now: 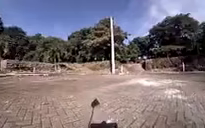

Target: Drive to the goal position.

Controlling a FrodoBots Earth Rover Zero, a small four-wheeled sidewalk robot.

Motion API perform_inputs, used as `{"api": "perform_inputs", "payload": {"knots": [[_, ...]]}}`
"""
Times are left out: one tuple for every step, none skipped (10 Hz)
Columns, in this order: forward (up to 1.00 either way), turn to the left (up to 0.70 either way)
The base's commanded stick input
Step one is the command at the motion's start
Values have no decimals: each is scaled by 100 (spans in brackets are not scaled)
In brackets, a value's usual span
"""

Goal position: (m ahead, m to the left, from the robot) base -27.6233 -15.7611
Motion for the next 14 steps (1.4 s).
{"api": "perform_inputs", "payload": {"knots": [[0,-45],[0,-45],[0,-45],[0,-45],[0,-45],[0,-45],[0,-45],[0,-45],[0,-45],[0,-45],[0,-45],[0,-45],[0,-45],[0,-45]]}}
